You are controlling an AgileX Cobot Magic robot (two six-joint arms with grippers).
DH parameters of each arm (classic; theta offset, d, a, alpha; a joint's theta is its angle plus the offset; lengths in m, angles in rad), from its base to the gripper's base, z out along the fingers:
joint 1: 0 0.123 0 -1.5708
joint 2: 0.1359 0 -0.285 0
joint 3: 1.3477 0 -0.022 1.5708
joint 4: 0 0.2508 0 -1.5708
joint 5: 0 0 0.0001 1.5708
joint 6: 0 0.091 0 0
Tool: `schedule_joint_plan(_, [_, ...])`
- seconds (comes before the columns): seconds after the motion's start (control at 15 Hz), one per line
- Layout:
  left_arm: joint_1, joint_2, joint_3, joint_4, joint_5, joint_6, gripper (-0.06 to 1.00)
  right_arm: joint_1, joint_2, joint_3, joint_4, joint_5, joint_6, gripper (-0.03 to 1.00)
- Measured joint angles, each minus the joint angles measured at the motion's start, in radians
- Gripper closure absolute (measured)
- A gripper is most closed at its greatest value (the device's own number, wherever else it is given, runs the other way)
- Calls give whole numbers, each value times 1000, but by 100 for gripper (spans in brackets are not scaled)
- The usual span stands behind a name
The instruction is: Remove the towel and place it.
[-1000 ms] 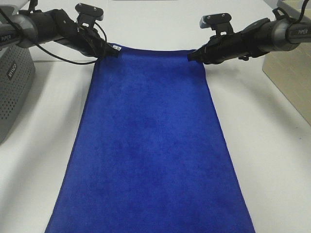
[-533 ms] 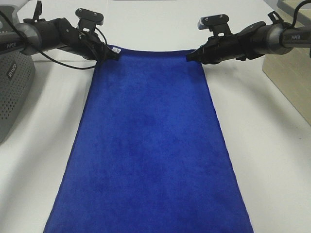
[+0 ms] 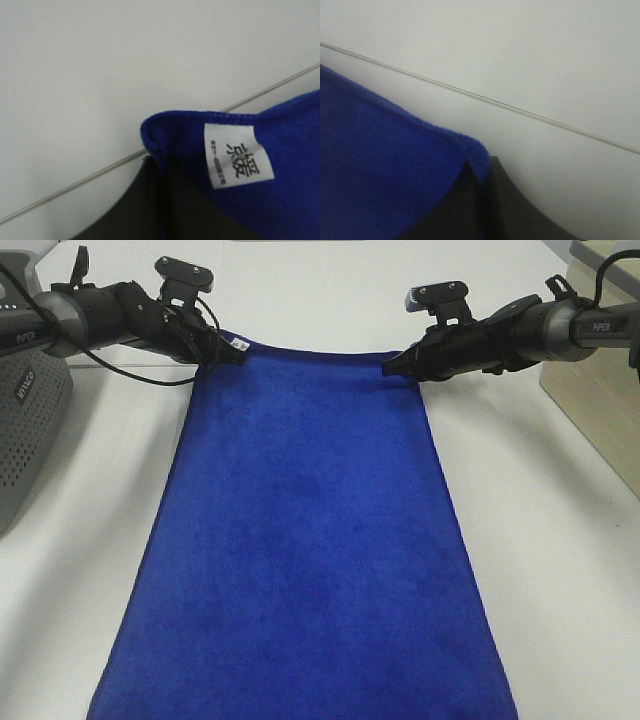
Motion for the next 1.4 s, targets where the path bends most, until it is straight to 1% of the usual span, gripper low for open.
schedule_joint_plan(0.13, [0,12,0,0,-13,0,94,0,0,0,0,0,0,94])
schedule_joint_plan(0.2, [0,19,0,0,-19,0,92,0,0,0,1,0,0,92])
schedule_joint_plan(0.27, [0,22,0,0,-23,0,86,0,0,0,4,0,0,86])
schedule_joint_plan(0.33, [0,22,0,0,-33,0,75,0,0,0,10,-1,0,77])
schedule_joint_plan(0.47, [0,22,0,0,-35,-5,52,0,0,0,22,-2,0,53])
schedule_joint_plan(0.53, [0,22,0,0,-35,-13,43,0,0,0,22,9,0,44])
schedule_joint_plan(0.6, [0,22,0,0,-34,-15,34,0,0,0,20,41,0,38])
schedule_joint_plan(0.67, [0,22,0,1,-19,-16,30,0,-3,0,-2,80,12,36])
schedule_joint_plan(0.73, [0,14,0,8,35,-16,28,0,-15,0,-76,130,60,34])
schedule_joint_plan(0.8, [0,-1,0,12,76,-16,27,0,-28,0,-140,157,105,33])
schedule_joint_plan(0.87, [0,-1,0,12,76,-16,27,0,-28,0,-140,157,105,33])
schedule_joint_plan(1.0, [0,-52,0,27,168,-18,27,0,-62,0,-307,229,225,33])
schedule_joint_plan(1.07, [0,-86,0,30,225,-20,27,0,-84,0,-381,285,288,33])
schedule_joint_plan(1.2, [0,-155,0,49,401,-54,27,0,-160,0,-516,461,422,33])
schedule_joint_plan(1.27, [0,-208,0,90,564,-110,27,0,-226,0,-604,638,531,33])
schedule_joint_plan(1.33, [0,-262,0,137,735,-177,27,0,-294,-1,-662,787,650,33])
schedule_joint_plan(1.4, [0,-303,0,165,858,-216,27,0,-341,-1,-699,878,735,33])
